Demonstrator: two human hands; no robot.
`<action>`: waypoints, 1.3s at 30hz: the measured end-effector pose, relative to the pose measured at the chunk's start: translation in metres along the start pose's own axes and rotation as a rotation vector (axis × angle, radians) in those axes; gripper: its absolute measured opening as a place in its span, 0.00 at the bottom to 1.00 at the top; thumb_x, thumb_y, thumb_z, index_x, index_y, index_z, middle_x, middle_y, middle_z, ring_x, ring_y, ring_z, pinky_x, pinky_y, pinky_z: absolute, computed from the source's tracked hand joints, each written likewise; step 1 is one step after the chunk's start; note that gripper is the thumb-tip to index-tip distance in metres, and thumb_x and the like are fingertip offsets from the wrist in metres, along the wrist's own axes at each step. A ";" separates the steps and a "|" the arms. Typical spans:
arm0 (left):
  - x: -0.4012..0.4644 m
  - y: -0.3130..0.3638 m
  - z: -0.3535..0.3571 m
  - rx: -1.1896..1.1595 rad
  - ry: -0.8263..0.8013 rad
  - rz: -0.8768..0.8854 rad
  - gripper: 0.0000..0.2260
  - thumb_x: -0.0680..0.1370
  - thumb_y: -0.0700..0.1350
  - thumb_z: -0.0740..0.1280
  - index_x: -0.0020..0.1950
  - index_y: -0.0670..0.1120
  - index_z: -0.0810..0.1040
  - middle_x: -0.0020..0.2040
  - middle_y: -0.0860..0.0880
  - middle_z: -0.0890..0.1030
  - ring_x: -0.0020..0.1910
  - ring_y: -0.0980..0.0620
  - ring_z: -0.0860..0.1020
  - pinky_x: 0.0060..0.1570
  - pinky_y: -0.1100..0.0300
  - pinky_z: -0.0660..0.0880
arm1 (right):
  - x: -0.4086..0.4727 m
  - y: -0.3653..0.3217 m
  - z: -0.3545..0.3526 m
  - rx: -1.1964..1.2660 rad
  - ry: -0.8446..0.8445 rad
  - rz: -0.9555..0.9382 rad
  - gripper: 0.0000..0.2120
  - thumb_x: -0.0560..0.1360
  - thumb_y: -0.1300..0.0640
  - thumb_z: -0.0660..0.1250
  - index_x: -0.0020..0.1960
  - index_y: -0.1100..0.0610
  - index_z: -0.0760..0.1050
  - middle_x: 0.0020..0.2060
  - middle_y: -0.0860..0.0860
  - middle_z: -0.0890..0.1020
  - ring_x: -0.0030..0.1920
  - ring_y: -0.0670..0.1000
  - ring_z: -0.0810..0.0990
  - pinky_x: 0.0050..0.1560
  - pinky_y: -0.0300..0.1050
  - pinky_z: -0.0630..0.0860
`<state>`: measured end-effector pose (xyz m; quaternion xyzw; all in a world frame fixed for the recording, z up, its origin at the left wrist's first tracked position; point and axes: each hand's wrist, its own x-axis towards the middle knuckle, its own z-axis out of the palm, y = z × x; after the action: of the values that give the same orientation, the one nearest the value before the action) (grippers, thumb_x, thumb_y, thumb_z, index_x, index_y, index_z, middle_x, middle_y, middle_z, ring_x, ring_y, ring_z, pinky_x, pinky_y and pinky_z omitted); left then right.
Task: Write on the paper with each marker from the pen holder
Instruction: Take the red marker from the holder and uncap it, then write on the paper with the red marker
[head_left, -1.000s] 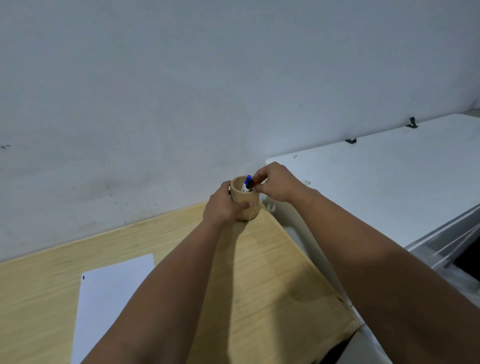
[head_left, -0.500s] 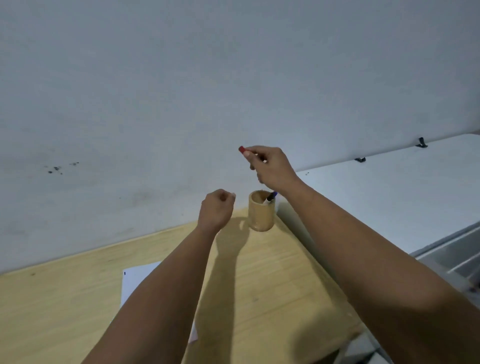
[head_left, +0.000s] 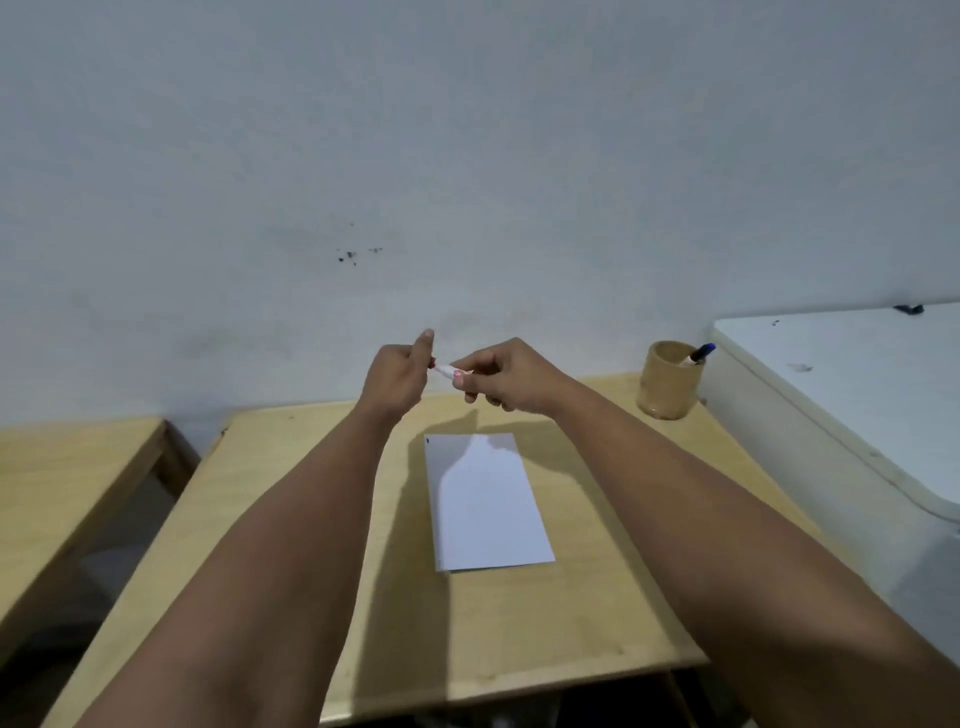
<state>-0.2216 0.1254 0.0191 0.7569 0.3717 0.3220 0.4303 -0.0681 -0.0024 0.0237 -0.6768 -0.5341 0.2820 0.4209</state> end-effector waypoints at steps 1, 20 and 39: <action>0.003 -0.011 -0.016 0.041 0.065 -0.021 0.28 0.84 0.58 0.58 0.32 0.41 0.72 0.37 0.46 0.79 0.36 0.44 0.74 0.41 0.53 0.71 | 0.003 0.003 0.007 -0.092 0.003 -0.017 0.09 0.81 0.53 0.74 0.59 0.50 0.88 0.37 0.48 0.86 0.33 0.45 0.74 0.36 0.40 0.69; -0.035 -0.117 -0.005 1.118 -0.130 0.134 0.24 0.82 0.63 0.50 0.57 0.48 0.77 0.54 0.48 0.81 0.52 0.45 0.81 0.43 0.53 0.69 | 0.009 0.034 0.026 0.930 0.401 0.281 0.01 0.82 0.55 0.72 0.53 0.52 0.82 0.38 0.49 0.82 0.35 0.48 0.81 0.33 0.40 0.72; -0.128 -0.128 0.000 0.780 -0.262 0.344 0.34 0.79 0.70 0.54 0.80 0.55 0.66 0.81 0.57 0.62 0.82 0.53 0.56 0.76 0.50 0.59 | 0.020 0.055 0.110 0.411 0.392 0.221 0.14 0.76 0.44 0.76 0.45 0.56 0.85 0.36 0.53 0.86 0.33 0.50 0.81 0.32 0.44 0.78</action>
<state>-0.3241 0.0634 -0.1162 0.9478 0.2766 0.1260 0.0965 -0.1276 0.0424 -0.0766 -0.6730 -0.2978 0.2920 0.6109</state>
